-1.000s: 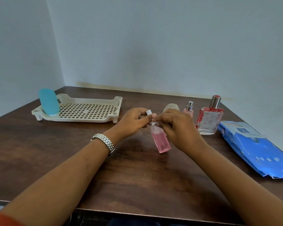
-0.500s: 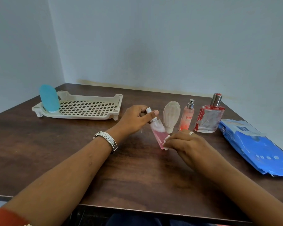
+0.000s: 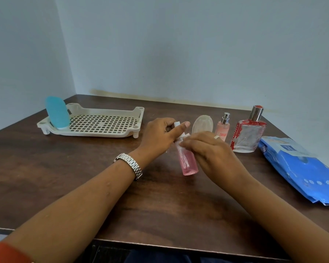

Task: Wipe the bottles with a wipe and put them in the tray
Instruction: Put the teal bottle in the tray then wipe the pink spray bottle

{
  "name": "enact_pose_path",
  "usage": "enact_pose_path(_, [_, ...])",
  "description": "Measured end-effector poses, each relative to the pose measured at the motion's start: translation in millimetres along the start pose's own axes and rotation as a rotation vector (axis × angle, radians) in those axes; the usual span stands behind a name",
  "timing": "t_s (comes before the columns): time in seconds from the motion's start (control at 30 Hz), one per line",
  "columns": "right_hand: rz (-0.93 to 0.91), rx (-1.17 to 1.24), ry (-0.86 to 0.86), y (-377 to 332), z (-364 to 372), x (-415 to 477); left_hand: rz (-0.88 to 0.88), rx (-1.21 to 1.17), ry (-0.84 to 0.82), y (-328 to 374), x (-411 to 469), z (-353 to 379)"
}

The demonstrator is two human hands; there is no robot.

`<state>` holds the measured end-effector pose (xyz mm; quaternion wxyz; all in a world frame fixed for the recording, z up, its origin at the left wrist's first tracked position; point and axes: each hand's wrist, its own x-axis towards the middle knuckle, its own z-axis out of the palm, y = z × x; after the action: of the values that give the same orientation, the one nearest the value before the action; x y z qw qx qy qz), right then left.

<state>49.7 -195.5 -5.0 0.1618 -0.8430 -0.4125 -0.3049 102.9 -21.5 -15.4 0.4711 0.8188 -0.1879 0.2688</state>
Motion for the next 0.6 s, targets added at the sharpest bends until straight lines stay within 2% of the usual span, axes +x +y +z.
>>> enact_pose_path(0.17, [-0.133,-0.064,-0.153,-2.5,-1.3,-25.4,-0.05,-0.039,0.014,-4.6,3.4,-6.5])
enact_pose_path(0.3, [-0.096,-0.059,-0.194,-3.5,-5.0,-30.7,-0.075,-0.04,0.002,-4.1,3.7,-6.7])
enact_pose_path(0.5, [0.042,0.066,-0.034,-3.2,-0.3,1.6,-0.057,-0.025,0.01,-4.3,3.7,-8.1])
enact_pose_path(0.6, [0.054,0.07,0.019,-1.7,4.2,23.1,-0.049,-0.01,-0.009,-4.7,2.9,-8.2])
